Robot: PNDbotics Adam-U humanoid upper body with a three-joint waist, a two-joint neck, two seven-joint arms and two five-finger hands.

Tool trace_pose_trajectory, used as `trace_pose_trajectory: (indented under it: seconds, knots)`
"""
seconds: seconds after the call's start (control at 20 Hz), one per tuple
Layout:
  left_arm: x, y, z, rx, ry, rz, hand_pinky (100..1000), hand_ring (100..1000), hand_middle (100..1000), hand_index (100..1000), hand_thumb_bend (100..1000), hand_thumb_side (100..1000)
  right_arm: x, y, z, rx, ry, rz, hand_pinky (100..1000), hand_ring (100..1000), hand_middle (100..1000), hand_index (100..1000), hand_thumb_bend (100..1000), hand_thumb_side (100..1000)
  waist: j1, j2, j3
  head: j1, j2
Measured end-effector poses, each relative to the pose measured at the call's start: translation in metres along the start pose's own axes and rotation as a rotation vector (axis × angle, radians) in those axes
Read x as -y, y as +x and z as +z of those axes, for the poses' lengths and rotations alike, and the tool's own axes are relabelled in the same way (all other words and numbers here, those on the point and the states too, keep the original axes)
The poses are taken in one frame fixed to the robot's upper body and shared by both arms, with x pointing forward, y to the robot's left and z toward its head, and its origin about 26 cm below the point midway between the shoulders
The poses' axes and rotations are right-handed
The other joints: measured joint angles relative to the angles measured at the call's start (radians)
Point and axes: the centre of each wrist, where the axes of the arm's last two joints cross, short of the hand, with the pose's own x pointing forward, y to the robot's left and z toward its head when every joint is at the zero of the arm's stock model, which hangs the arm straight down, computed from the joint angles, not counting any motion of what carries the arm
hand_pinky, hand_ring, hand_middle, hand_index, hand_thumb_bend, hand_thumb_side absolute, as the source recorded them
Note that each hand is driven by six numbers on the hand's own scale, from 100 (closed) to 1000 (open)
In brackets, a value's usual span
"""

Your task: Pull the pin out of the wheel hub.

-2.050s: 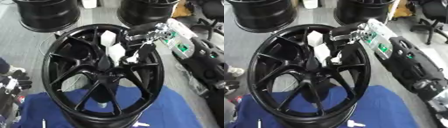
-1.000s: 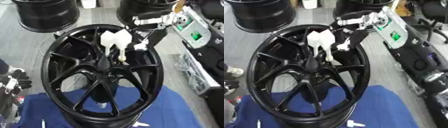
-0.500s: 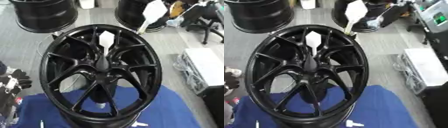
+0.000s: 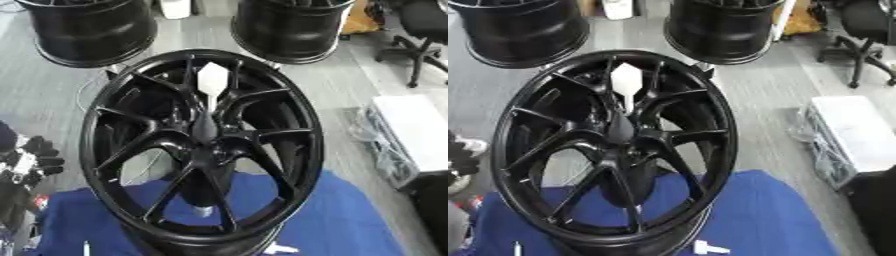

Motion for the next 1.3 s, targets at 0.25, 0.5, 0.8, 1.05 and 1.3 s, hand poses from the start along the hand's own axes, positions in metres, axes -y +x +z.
trace_pose_trajectory:
  seconds: [0.25,0.5,0.8,1.05,1.3]
  knots:
    - [0.000,0.000,0.000,0.000,0.000,0.000,693,624,590,694,487,605,-0.039,-0.100,0.044,-0.450,-0.038,0.069,694,609,828,863,100,763,0.006,-0.003,0.007,-0.002,0.000]
    - [0.000,0.000,0.000,0.000,-0.001,0.002,693,624,590,694,486,606,-0.074,-0.139,0.078,-0.597,-0.052,0.038,678,590,821,846,100,801,0.013,-0.003,0.009,-0.003,0.000]
    - [0.000,0.000,0.000,0.001,-0.001,0.002,693,624,590,694,487,606,-0.094,-0.144,0.089,-0.584,-0.095,-0.019,666,575,794,829,100,815,0.011,-0.003,0.008,-0.003,-0.001]
    - [0.000,0.000,0.000,0.000,0.000,0.002,693,624,590,694,488,605,-0.103,-0.137,0.087,-0.552,-0.115,-0.051,657,559,773,814,100,804,0.009,-0.003,0.009,-0.003,-0.004]
    - [0.000,0.000,0.000,-0.001,0.002,0.003,693,623,590,694,487,605,-0.107,-0.114,0.076,-0.429,-0.169,-0.109,629,505,702,765,100,782,0.009,-0.003,0.008,-0.001,-0.008]
